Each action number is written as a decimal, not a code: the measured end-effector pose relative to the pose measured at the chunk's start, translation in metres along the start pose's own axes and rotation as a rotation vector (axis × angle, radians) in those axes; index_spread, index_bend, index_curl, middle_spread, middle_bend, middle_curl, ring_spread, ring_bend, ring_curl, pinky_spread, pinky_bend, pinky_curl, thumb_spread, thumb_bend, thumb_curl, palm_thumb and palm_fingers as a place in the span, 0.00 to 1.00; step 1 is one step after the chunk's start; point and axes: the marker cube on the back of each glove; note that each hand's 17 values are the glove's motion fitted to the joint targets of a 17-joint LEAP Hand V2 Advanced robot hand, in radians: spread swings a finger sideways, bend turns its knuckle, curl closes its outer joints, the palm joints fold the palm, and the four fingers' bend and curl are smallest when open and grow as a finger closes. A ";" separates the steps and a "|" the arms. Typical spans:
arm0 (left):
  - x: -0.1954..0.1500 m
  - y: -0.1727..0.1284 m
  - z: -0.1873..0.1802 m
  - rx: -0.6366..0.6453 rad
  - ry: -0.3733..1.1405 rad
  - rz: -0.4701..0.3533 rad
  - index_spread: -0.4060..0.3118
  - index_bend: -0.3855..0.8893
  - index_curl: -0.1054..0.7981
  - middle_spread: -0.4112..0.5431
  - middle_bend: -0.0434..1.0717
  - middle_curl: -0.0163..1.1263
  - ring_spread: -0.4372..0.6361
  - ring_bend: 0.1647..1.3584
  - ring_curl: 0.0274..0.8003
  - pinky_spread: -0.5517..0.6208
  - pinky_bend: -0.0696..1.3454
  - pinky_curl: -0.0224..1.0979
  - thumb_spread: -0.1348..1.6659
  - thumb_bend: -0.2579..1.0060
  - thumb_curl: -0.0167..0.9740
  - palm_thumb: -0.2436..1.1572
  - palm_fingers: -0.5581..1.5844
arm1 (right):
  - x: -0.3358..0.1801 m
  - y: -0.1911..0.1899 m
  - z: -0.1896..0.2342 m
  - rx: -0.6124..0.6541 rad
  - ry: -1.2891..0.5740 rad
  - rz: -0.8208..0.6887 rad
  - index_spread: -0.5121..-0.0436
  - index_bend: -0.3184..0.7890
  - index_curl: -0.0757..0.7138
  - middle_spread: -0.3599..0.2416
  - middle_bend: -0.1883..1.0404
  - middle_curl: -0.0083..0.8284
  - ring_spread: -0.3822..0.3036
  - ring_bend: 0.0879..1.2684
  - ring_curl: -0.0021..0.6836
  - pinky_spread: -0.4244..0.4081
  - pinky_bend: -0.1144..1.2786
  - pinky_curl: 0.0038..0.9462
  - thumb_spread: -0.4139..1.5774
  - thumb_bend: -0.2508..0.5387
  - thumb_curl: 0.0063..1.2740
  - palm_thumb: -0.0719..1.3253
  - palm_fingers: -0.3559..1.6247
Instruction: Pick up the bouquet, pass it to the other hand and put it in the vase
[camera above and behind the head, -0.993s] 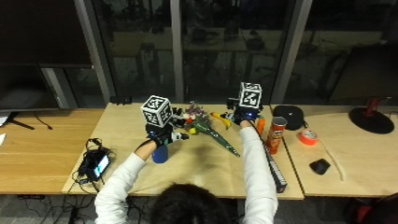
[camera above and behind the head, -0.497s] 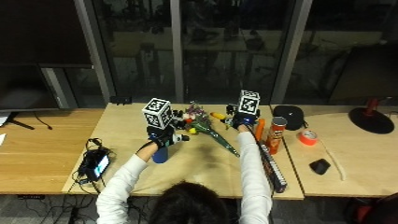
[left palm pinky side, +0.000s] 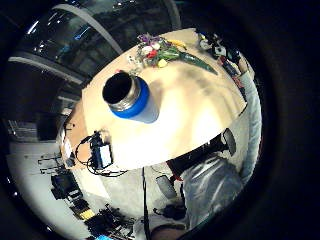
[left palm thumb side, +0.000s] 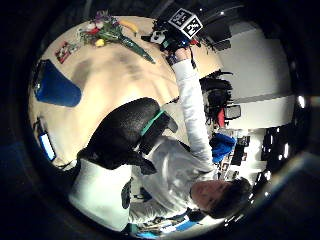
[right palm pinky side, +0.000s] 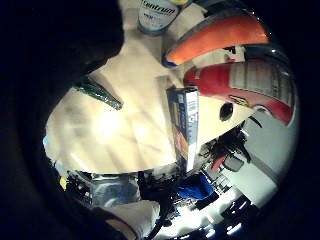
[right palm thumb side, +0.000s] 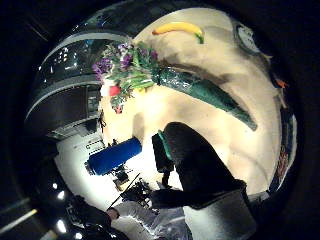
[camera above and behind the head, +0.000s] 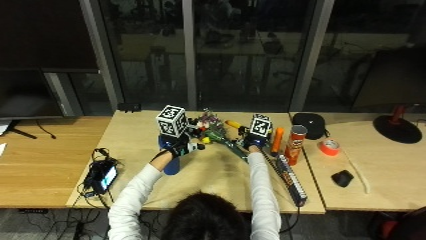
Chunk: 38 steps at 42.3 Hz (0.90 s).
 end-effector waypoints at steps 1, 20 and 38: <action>0.016 0.000 -0.004 -0.006 -0.001 0.044 0.64 0.38 0.27 0.80 0.34 0.30 0.81 0.45 0.30 0.82 0.45 0.30 0.59 0.18 0.31 0.29 0.25 | 0.004 -0.004 0.003 -0.012 0.059 0.015 0.76 0.34 0.17 0.68 0.44 0.43 0.57 0.58 0.50 0.76 0.64 0.36 0.76 0.29 0.24 0.35 0.37; 0.029 -0.012 0.001 0.008 -0.023 0.052 0.64 0.39 0.28 0.80 0.33 0.31 0.81 0.45 0.30 0.81 0.45 0.31 0.60 0.18 0.32 0.30 0.25 | 0.020 -0.020 0.077 -0.093 0.155 0.085 0.75 0.34 0.19 0.59 0.47 0.47 0.49 0.57 0.52 0.70 0.60 0.36 0.76 0.30 0.25 0.37 0.41; 0.029 -0.026 0.003 0.002 0.005 0.005 0.66 0.39 0.29 0.80 0.33 0.32 0.81 0.45 0.30 0.81 0.44 0.31 0.60 0.18 0.32 0.30 0.26 | 0.020 -0.014 0.118 -0.116 0.243 0.082 0.65 0.46 0.32 0.49 0.47 0.50 0.40 0.48 0.51 0.58 0.48 0.33 0.77 0.33 0.27 0.50 0.53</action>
